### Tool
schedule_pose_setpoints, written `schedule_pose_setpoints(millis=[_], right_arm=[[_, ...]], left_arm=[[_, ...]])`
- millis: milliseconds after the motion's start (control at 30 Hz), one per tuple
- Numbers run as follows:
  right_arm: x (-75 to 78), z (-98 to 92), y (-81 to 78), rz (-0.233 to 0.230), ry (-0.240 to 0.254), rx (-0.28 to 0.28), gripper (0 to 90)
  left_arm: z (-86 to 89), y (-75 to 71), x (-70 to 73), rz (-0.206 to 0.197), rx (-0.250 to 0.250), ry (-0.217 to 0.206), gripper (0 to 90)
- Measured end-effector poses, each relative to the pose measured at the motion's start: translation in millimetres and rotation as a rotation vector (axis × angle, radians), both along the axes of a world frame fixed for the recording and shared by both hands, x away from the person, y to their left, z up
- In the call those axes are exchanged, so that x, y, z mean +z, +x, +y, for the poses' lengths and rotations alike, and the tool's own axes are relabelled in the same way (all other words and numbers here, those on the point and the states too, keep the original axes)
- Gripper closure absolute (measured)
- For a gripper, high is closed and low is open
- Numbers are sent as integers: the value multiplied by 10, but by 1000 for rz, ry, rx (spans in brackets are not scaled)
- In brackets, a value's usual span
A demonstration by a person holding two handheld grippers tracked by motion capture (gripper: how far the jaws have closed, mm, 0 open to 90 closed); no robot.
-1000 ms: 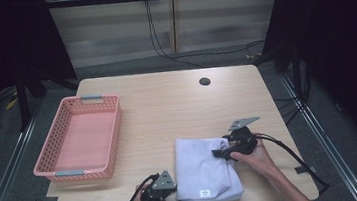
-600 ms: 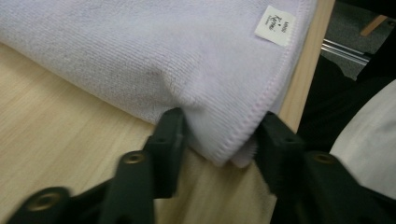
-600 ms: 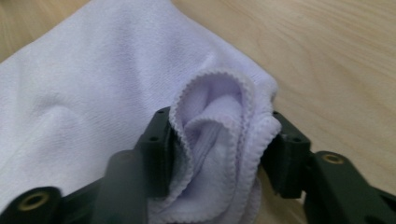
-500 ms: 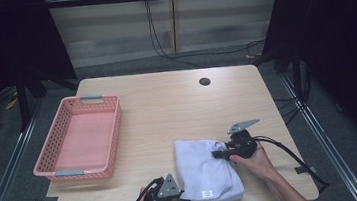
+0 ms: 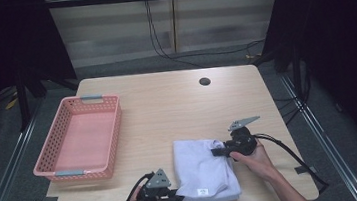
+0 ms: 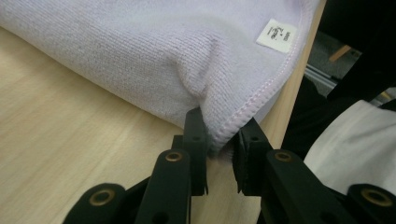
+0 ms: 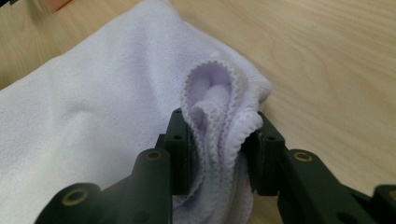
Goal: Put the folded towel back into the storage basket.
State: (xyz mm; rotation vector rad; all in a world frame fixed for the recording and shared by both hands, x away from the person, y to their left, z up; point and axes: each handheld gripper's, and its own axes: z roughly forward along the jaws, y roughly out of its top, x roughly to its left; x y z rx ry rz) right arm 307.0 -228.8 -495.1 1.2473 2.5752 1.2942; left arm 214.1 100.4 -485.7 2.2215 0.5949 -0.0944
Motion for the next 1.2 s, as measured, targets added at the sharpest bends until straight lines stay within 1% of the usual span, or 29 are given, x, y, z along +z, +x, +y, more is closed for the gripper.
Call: schedule_pose_setpoints(millis=[33, 100, 200, 267, 300, 333, 400, 533, 600, 667, 833, 867, 933, 967, 1000, 1067, 1100, 1200], right_arm=[[16, 17, 5, -4, -2, 1, 656], [49, 45, 23, -14, 12, 4, 658], [81, 73, 51, -12, 29, 6, 661], [101, 97, 81, -17, 36, 11, 662], [123, 109, 101, -22, 47, 9, 663], [141, 116, 112, -24, 53, 8, 663], [198, 136, 150, -38, 67, 4, 665], [309, 162, 200, -64, 96, 1, 665], [359, 191, 221, -74, 102, 4, 665], [396, 230, 243, -81, 108, 9, 665], [494, 358, 351, -100, 109, 35, 666], [510, 375, 367, -104, 111, 37, 666], [558, 426, 416, -113, 111, 47, 667], [574, 443, 430, -115, 115, 47, 667], [596, 466, 447, -114, 119, 46, 667], [643, 516, 485, -125, 120, 51, 667], [663, 532, 500, -128, 123, 53, 667], [702, 580, 549, -134, 129, 57, 668]], left_arm=[[34, 7, 27, -4, 8, -10, 774], [87, 23, 63, -11, 23, -16, 775], [156, 51, 111, -9, 40, -25, 777], [196, 75, 149, -11, 40, -25, 778], [199, 75, 160, -11, 48, -35, 778], [217, 90, 194, -20, 42, -30, 778], [236, 101, 234, -26, 55, -48, 778], [331, 140, 331, -44, 76, -77, 777], [362, 150, 366, -46, 83, -82, 778], [401, 160, 408, -56, 76, -74, 777], [483, 171, 466, -60, 102, -87, 778], [504, 181, 479, -67, 105, -86, 778], [547, 190, 518, -73, 116, -99, 778], [573, 197, 543, -79, 122, -100, 778], [598, 202, 567, -83, 131, -110, 778], [654, 221, 625, -93, 148, -118, 778], [673, 229, 643, -98, 150, -116, 778], [744, 263, 709, -106, 165, -128, 778]])
